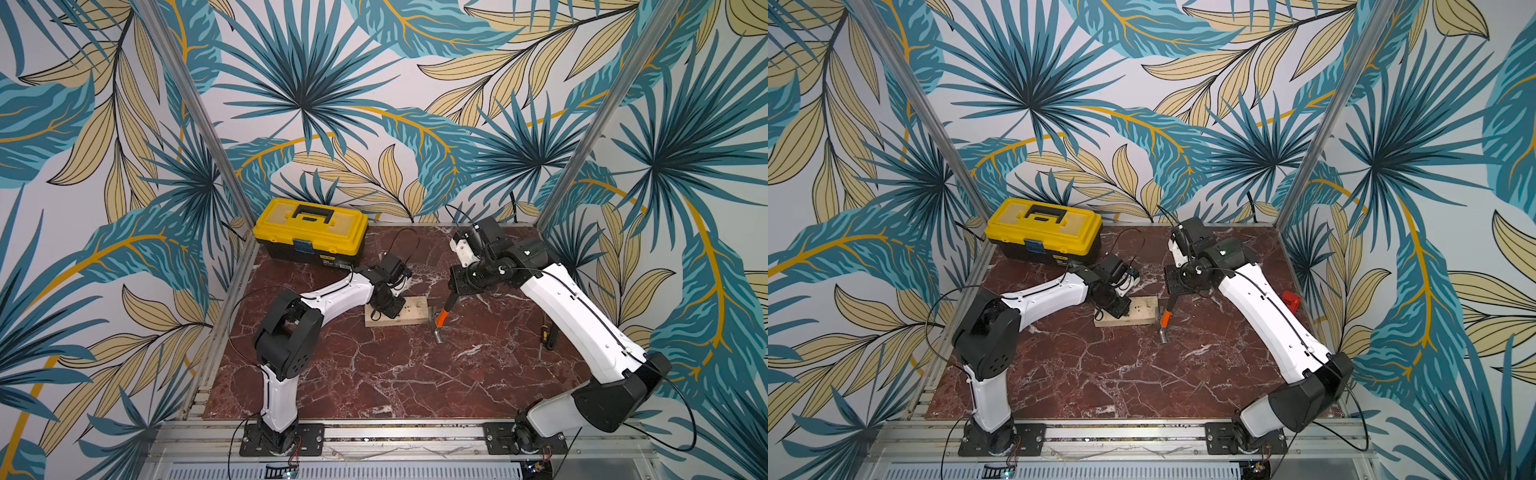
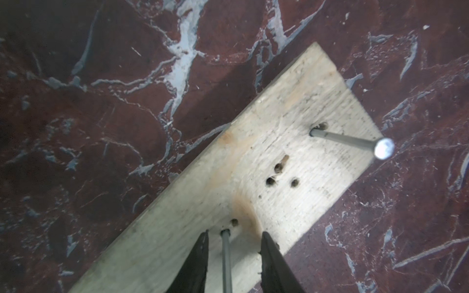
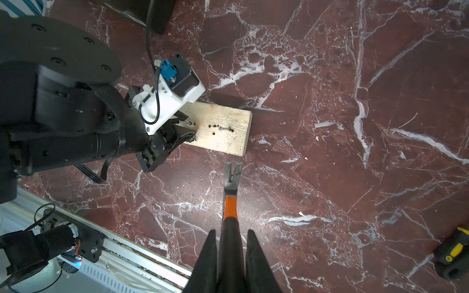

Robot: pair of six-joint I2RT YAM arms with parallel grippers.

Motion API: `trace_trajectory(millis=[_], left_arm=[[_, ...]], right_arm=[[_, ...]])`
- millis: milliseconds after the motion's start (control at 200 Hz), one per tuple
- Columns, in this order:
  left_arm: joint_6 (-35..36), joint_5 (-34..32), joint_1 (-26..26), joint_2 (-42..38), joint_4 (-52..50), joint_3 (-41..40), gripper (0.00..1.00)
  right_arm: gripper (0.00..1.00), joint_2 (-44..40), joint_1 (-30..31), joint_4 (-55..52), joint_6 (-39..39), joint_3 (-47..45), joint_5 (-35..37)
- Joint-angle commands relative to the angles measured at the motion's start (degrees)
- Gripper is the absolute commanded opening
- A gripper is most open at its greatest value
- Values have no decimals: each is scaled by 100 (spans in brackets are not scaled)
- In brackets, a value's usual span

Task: Use a claw hammer to pull out a nail
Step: Remove the nail from the mounting plate.

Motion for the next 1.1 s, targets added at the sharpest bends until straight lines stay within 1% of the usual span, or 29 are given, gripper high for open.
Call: trace_trajectory(millis=[0, 461, 591, 781, 1096], left_arm=[[-66, -218, -16, 16, -25, -106, 35], [-60, -304, -7, -445, 263, -545, 40], [-93, -314, 27, -438, 422, -715, 40], [-180, -163, 37, -391, 648, -978, 36], [-195, -298, 33, -479, 703, -1275, 33]], right_arm=[[0, 21, 28, 278, 28, 206, -193], [0, 154, 29, 368, 34, 203, -211], [0, 193, 36, 384, 29, 229, -194], [0, 410, 41, 265, -36, 447, -229], [0, 762, 52, 133, -119, 736, -330]])
